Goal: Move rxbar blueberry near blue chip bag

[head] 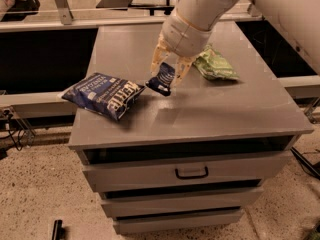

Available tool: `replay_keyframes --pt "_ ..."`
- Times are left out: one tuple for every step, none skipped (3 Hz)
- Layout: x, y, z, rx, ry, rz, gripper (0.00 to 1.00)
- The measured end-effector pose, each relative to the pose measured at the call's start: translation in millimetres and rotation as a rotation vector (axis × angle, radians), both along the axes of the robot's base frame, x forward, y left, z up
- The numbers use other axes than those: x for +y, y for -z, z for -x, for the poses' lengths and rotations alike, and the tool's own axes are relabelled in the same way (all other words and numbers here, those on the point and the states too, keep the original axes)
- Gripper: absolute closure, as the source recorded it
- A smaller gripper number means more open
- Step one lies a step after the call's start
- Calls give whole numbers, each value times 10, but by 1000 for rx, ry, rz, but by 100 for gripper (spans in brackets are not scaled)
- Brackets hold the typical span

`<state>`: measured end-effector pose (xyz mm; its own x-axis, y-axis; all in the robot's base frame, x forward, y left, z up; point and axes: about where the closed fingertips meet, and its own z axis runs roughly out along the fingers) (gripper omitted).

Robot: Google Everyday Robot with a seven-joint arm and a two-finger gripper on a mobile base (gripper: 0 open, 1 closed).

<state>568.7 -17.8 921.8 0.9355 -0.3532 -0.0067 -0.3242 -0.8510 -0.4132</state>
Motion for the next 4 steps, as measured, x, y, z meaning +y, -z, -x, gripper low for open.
replay_keyframes --pt "220 -7 90 16 -40 -24 64" --pt "246 -5 94 15 -43 -27 40" --pt "261 -3 93 14 -45 -28 17" --pt "277 0 92 12 -46 -29 0"
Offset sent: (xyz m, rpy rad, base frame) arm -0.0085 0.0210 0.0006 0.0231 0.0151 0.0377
